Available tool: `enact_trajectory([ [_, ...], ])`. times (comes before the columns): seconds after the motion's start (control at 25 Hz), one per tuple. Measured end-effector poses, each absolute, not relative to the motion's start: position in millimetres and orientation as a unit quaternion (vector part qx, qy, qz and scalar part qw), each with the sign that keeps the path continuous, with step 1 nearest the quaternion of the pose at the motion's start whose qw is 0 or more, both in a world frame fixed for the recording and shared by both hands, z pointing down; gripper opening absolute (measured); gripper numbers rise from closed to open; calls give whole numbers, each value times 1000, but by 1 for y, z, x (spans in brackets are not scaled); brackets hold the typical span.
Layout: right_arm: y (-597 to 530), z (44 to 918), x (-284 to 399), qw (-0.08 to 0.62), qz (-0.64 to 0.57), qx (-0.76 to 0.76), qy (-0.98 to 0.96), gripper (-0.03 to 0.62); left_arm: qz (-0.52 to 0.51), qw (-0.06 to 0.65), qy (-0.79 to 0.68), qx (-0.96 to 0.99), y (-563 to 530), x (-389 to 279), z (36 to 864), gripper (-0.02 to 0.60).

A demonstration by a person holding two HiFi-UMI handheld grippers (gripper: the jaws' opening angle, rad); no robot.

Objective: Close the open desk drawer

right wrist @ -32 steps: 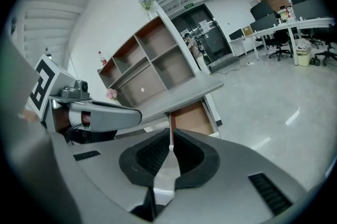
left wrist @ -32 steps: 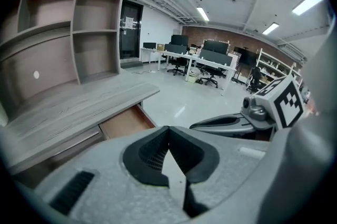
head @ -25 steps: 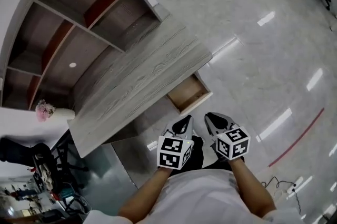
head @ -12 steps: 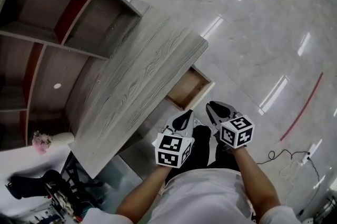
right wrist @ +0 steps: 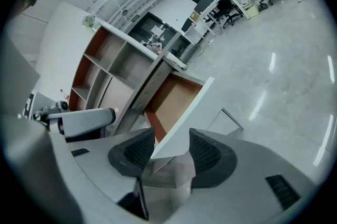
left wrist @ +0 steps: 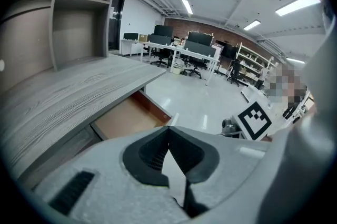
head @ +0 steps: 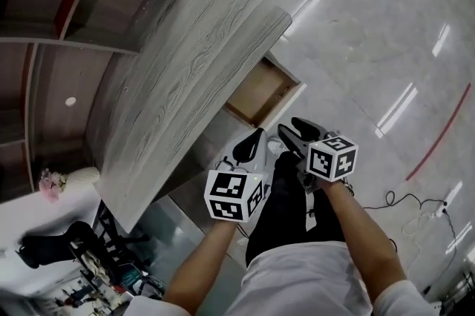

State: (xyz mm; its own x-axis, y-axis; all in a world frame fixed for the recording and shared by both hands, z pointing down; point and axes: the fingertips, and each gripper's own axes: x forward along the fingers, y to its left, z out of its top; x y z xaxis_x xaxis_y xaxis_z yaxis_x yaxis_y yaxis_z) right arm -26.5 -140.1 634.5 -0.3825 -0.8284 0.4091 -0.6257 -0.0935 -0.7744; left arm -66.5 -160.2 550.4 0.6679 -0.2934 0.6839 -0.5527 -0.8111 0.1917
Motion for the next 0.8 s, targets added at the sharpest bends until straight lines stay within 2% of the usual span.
enact_trajectory([
  [0.28,-152,649,-28,207,-543,-513,632,223,334,191,-255,887,-157,-78,567,3],
  [0.8,-169,677,-31,272,-584,-498,580,247,322,190,-286,882,-159,-80,583,3],
])
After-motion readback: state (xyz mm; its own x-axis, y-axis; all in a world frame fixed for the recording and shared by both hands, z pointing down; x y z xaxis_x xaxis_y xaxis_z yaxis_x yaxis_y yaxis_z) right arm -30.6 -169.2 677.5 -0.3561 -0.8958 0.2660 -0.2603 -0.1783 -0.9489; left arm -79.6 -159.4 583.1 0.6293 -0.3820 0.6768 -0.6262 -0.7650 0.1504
